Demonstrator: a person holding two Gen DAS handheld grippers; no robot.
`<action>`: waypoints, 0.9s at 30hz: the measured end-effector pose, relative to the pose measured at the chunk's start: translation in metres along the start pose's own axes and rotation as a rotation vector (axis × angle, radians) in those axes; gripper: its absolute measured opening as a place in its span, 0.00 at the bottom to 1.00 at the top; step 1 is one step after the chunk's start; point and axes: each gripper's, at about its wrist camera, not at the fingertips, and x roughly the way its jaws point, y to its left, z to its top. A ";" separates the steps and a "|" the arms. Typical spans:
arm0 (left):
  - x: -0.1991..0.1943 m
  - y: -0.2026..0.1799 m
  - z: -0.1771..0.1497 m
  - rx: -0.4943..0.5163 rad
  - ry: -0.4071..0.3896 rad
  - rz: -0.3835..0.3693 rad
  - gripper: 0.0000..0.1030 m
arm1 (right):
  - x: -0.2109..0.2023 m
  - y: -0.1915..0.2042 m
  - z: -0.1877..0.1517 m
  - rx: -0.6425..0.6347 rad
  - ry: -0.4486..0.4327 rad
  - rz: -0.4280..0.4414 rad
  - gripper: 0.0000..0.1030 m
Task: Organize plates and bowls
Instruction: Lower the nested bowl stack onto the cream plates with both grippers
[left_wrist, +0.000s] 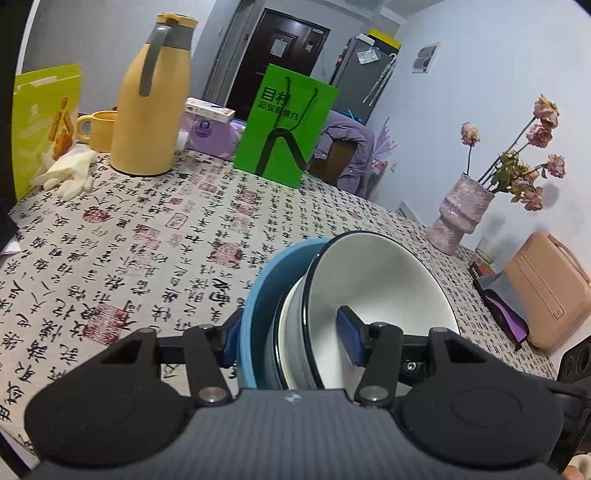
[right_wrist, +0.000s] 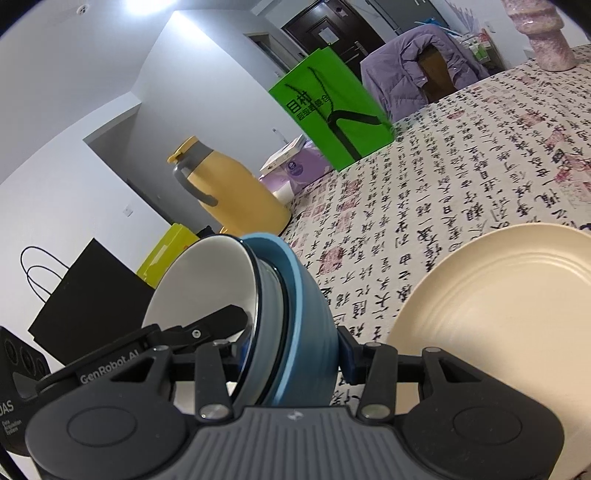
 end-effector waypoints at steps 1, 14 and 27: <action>0.001 -0.003 -0.001 0.004 0.003 -0.002 0.52 | -0.001 -0.002 0.000 0.003 -0.002 -0.002 0.42; 0.020 -0.040 -0.008 0.042 0.034 -0.037 0.52 | -0.026 -0.032 0.008 0.047 -0.037 -0.035 0.42; 0.046 -0.076 -0.019 0.072 0.087 -0.070 0.51 | -0.048 -0.071 0.013 0.099 -0.057 -0.080 0.42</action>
